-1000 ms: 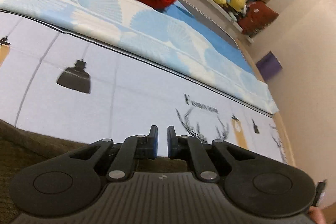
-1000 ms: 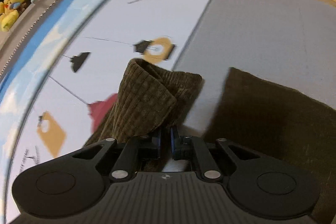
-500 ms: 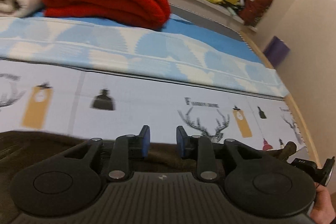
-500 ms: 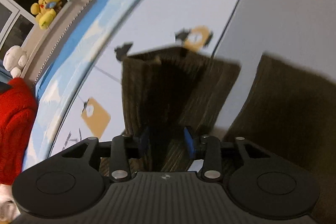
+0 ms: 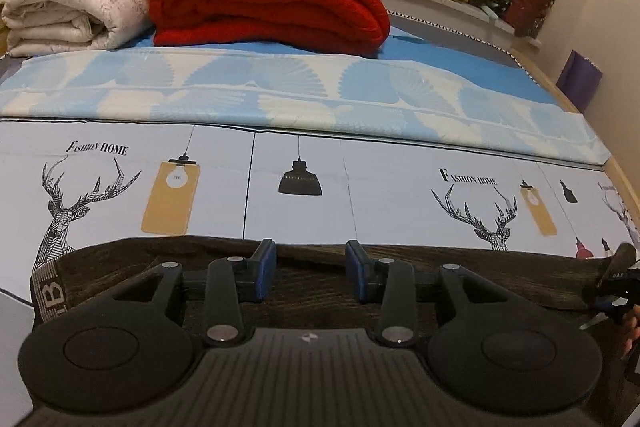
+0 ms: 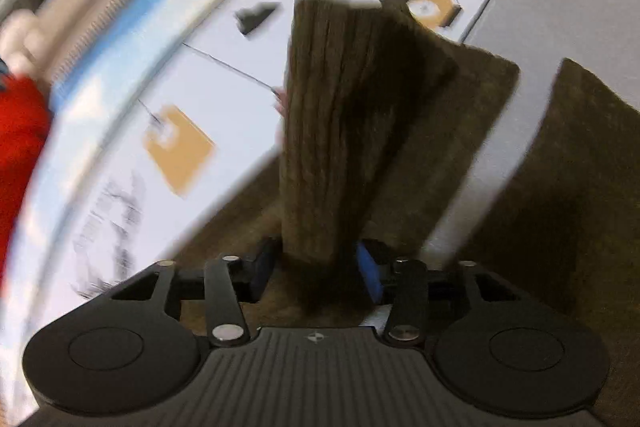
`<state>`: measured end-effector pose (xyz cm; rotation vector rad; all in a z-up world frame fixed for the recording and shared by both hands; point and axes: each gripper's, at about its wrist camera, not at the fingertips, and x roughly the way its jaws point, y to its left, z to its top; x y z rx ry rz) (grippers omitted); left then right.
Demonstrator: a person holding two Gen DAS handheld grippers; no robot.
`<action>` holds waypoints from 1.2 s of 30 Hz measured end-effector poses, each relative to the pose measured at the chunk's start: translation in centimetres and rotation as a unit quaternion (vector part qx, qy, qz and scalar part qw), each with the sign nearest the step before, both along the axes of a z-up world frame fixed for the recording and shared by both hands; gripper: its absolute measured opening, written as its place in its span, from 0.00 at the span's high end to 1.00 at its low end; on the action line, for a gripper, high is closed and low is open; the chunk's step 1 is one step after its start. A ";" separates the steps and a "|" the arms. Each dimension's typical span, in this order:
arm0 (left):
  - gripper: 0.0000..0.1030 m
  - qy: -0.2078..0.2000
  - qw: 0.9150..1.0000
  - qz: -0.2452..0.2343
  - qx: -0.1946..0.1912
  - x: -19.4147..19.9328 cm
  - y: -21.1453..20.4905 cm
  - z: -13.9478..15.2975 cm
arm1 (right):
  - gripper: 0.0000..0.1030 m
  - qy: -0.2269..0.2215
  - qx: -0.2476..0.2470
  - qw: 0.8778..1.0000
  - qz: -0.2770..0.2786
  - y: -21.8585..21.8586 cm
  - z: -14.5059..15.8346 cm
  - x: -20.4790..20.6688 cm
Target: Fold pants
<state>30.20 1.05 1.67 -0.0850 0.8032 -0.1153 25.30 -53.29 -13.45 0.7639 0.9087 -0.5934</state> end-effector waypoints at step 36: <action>0.36 0.154 0.962 0.216 -0.065 1.3 25.9 -10.6 | 0.91 -0.035 -0.105 0.991 -0.070 -5.5 -0.6 -0.7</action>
